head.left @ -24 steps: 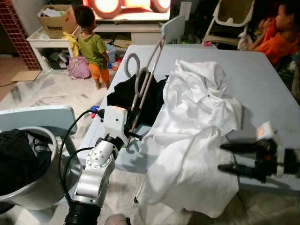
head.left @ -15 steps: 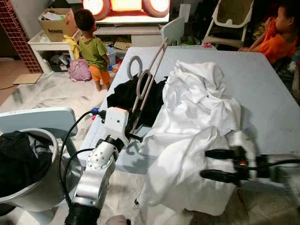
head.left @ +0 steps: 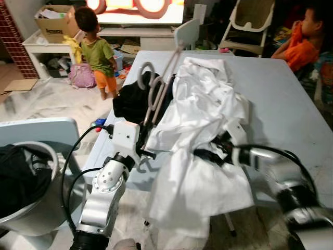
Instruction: Hang hanger
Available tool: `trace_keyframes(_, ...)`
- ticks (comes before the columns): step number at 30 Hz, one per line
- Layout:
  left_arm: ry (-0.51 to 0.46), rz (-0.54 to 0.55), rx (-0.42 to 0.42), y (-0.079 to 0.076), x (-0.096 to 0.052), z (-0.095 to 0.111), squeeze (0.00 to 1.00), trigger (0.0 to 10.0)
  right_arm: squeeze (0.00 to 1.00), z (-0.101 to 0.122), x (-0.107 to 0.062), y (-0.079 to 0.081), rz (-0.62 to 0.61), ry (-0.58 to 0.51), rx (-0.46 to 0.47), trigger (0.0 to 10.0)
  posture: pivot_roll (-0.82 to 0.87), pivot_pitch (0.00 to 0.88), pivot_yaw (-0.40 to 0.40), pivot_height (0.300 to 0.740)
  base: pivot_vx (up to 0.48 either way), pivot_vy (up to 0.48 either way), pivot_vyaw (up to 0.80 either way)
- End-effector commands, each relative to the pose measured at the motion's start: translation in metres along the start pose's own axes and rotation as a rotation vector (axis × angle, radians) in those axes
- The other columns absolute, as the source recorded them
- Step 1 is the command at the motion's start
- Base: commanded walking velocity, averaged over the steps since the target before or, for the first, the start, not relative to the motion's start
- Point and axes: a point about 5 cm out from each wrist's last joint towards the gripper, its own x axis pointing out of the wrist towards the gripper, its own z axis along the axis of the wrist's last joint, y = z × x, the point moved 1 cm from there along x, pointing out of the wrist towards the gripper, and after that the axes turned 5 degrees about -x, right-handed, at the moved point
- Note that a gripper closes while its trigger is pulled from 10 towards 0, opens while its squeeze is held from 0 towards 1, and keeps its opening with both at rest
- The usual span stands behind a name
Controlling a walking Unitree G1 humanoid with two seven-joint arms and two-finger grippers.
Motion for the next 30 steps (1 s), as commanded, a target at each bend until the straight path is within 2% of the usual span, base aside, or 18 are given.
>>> trace_keyframes(1, 0.097, 0.013, -0.01, 0.0, -0.005, -0.02, 0.0, 10.0, 0.07, 0.015, 0.006, -0.008, -0.083, -0.033, -0.017, 10.0, 0.05, 0.0, -0.043, 0.74, 0.0, 0.0, 0.0)
trace_keyframes(3, 0.096, 0.015, -0.012, -0.001, -0.004, -0.02, 0.0, 10.0, 0.01, 0.029, 0.018, -0.008, -0.124, -0.058, -0.017, 10.0, 0.06, 0.0, -0.047, 0.74, 0.0, 0.0, 0.0)
trace_keyframes(4, 0.094, 0.018, -0.014, -0.001, -0.004, -0.02, 0.0, 10.0, 0.0, 0.04, 0.027, -0.008, -0.184, -0.074, -0.032, 10.0, 0.06, 0.0, -0.049, 0.74, 0.0, 0.0, 0.0)
trace_keyframes(5, 0.094, 0.018, -0.014, -0.001, -0.004, -0.02, 0.0, 10.0, 0.0, 0.04, 0.027, -0.008, -0.184, -0.074, -0.032, 10.0, 0.06, 0.0, -0.049, 0.74, 0.0, 0.0, 0.0)
trace_keyframes(7, 0.091, 0.021, -0.014, -0.002, -0.004, -0.019, 0.0, 10.0, 0.0, 0.058, 0.034, -0.013, -0.299, -0.099, -0.032, 10.0, 0.06, 0.0, -0.053, 0.74, 0.0, 0.0, 0.0)
trace_keyframes(10, 0.087, 0.025, -0.013, -0.001, -0.003, -0.018, 0.0, 10.0, 0.0, 0.088, 0.029, -0.031, -0.552, -0.175, -0.028, 10.0, 0.07, 0.0, -0.057, 0.74, 0.0, 0.0, 0.0)
trace_keyframes(13, 0.084, 0.028, -0.013, -0.001, -0.002, -0.018, 0.0, 10.0, 0.0, 0.111, 0.021, -0.037, -0.559, -0.277, -0.026, 10.0, 0.07, 0.0, -0.06, 0.74, 0.0, 0.0, 0.0)
trace_keyframes(16, 0.083, 0.028, -0.014, -0.001, -0.002, -0.017, 0.0, 10.0, 0.0, 0.116, 0.016, -0.04, -0.552, -0.301, -0.058, 10.0, 0.07, 0.0, -0.056, 0.74, 0.0, 0.0, 0.0)
trace_keyframes(18, 0.087, 0.023, -0.026, -0.001, -0.003, -0.018, 0.0, 10.0, 0.0, 0.105, 0.0, -0.053, -0.548, -0.307, -0.102, 10.0, 0.04, 0.0, -0.039, 0.74, 0.0, 0.0, 0.0)
trace_keyframes(20, 0.088, 0.021, -0.028, -0.001, -0.003, -0.019, 0.0, 10.0, 0.0, 0.101, -0.004, -0.056, -0.555, -0.306, -0.113, 10.0, 0.04, 0.0, -0.034, 0.74, 0.0, 0.0, 0.0)
trace_keyframes(22, 0.1, 0.002, -0.029, -0.003, -0.003, -0.02, 0.0, 10.0, 0.0, 0.083, -0.02, -0.062, -0.571, -0.332, -0.116, 10.0, 0.01, 0.0, -0.006, 0.74, 0.0, 0.0, 0.0)
trace_keyframes(23, 0.11, -0.013, -0.035, -0.005, -0.002, -0.021, 0.0, 10.0, 0.0, 0.066, -0.034, -0.059, -0.584, -0.36, -0.137, 10.0, -0.01, 0.0, 0.009, 0.74, 0.0, 0.0, 0.0)
trace_keyframes(26, 0.107, -0.029, -0.025, -0.006, 0.0, -0.018, 0.0, 10.0, 0.0, 0.045, -0.049, -0.046, -0.62, -0.384, -0.155, 10.0, -0.03, 0.0, 0.02, 0.74, 0.0, 0.0, 0.0)
trace_keyframes(30, 0.091, -0.028, -0.024, -0.005, 0.003, -0.012, 0.0, 10.0, 0.0, 0.013, -0.064, -0.021, -0.713, -0.417, -0.057, 10.0, -0.03, 0.0, 0.031, 0.74, 0.0, 0.0, 0.0)
